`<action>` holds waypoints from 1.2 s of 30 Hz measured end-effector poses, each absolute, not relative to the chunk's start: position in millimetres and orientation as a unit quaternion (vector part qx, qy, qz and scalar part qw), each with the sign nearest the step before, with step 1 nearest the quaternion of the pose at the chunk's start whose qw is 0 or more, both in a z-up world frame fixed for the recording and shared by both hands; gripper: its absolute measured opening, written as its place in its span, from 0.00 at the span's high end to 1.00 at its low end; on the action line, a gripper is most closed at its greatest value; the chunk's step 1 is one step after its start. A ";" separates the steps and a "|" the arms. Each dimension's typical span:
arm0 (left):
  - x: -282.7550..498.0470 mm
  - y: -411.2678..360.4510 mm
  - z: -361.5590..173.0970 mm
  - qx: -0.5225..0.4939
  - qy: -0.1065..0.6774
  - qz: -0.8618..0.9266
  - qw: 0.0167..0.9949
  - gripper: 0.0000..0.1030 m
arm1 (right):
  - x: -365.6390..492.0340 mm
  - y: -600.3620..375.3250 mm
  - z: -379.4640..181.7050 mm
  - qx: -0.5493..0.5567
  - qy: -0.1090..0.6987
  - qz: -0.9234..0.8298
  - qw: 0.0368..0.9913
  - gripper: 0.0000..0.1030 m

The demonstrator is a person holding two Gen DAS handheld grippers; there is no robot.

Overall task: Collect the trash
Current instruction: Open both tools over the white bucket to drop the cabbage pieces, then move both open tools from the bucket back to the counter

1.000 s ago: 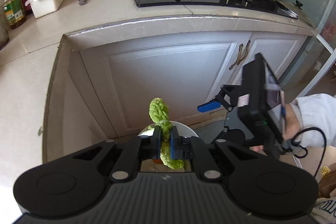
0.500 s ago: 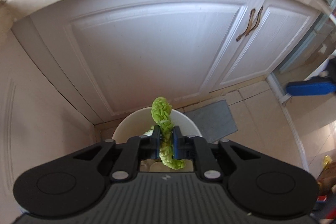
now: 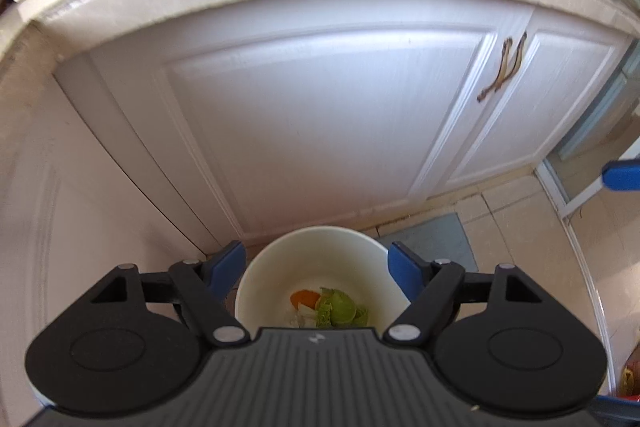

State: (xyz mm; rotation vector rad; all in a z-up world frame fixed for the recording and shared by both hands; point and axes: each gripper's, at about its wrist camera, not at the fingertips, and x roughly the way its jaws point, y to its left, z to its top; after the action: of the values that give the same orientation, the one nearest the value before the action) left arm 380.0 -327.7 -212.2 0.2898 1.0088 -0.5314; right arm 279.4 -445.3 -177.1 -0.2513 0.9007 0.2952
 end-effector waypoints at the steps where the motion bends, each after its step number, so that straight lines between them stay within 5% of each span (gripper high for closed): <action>1: 377.6 -323.7 -204.6 0.132 0.471 -0.251 0.835 0.23 | 279.1 -444.1 -174.6 -0.123 0.431 0.141 0.883 0.00; 19: 311.0 -216.5 -74.1 0.051 0.401 -0.167 0.899 0.17 | 276.9 -398.6 -96.4 -0.110 0.383 0.209 0.893 0.00; 36: 205.1 -10.3 -41.7 -0.038 0.375 0.114 0.919 0.17 | 290.2 -216.9 -57.0 -0.188 0.312 0.406 0.838 0.00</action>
State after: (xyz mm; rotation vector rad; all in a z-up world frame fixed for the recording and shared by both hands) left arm 205.1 -10.3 -41.8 -0.0778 0.7719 0.2354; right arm 290.2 -216.9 -57.0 -0.3978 0.6608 0.8600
